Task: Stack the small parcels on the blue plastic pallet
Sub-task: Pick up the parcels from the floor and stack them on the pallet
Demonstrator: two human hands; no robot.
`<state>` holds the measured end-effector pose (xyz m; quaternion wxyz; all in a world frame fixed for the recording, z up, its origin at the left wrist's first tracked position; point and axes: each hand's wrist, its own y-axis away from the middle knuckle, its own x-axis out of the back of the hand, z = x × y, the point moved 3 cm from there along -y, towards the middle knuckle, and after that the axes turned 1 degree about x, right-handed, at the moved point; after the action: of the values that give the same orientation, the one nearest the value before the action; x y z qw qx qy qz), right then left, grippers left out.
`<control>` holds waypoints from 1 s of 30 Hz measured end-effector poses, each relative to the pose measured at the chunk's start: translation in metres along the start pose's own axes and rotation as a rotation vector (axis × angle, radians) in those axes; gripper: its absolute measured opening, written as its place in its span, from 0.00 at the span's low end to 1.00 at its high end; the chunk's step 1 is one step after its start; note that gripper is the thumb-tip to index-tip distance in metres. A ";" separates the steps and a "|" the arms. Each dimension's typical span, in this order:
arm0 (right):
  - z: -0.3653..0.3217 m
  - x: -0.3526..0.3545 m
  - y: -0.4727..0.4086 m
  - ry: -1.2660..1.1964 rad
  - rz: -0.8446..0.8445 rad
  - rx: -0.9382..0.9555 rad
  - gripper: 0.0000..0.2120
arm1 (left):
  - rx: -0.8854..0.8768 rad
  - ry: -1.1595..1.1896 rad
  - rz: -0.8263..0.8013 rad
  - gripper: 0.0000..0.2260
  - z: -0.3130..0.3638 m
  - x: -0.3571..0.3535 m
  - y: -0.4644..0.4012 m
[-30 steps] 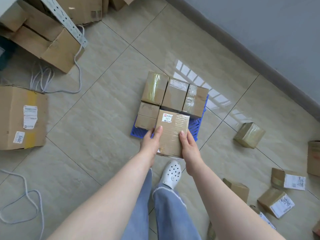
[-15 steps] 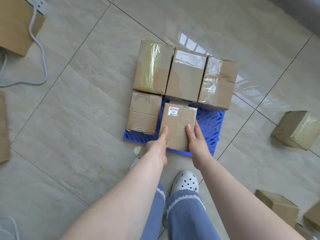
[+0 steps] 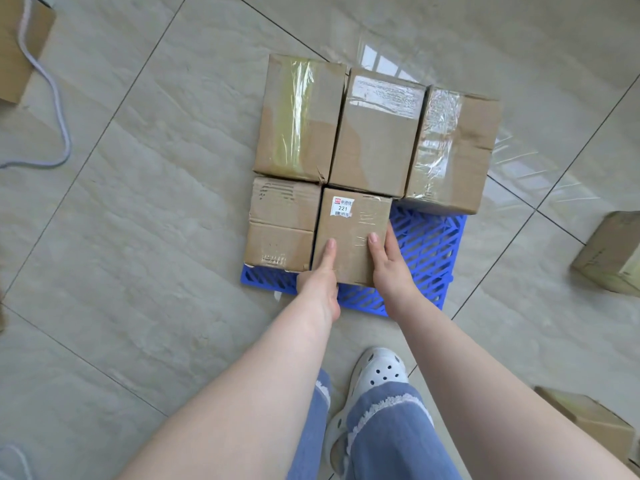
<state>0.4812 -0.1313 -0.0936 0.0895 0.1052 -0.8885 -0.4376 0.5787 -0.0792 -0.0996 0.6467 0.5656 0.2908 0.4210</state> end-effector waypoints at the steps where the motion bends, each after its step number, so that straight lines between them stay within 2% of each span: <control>1: -0.001 0.000 -0.001 0.011 -0.002 0.000 0.27 | -0.002 -0.007 0.007 0.21 -0.001 0.000 -0.003; 6: -0.005 -0.001 -0.001 0.062 -0.005 -0.034 0.28 | -0.014 -0.029 0.027 0.36 -0.007 0.002 -0.015; 12: -0.013 0.005 0.011 0.080 -0.010 -0.115 0.31 | 0.003 -0.102 0.055 0.35 -0.009 0.011 -0.011; 17: -0.024 0.020 0.044 0.104 0.023 -0.179 0.29 | 0.016 -0.315 0.088 0.28 -0.012 0.020 0.032; 20: -0.037 0.036 0.076 0.125 0.058 -0.169 0.26 | 0.039 -0.334 0.055 0.21 -0.014 0.023 0.078; 25: -0.064 0.068 0.159 -0.037 0.127 -0.174 0.19 | -0.008 -0.349 -0.122 0.22 -0.015 0.019 0.182; 27: -0.079 0.081 0.203 -0.144 0.151 -0.181 0.18 | -0.037 -0.393 -0.207 0.19 -0.015 0.016 0.229; 30: -0.097 0.102 0.266 -0.280 0.197 -0.193 0.17 | -0.047 -0.462 -0.312 0.08 -0.017 0.013 0.293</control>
<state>0.3788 -0.0735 0.1834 0.0169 -0.0534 -0.8522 -0.5203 0.5069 -0.0581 0.1841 0.7657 0.5799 0.2095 0.1831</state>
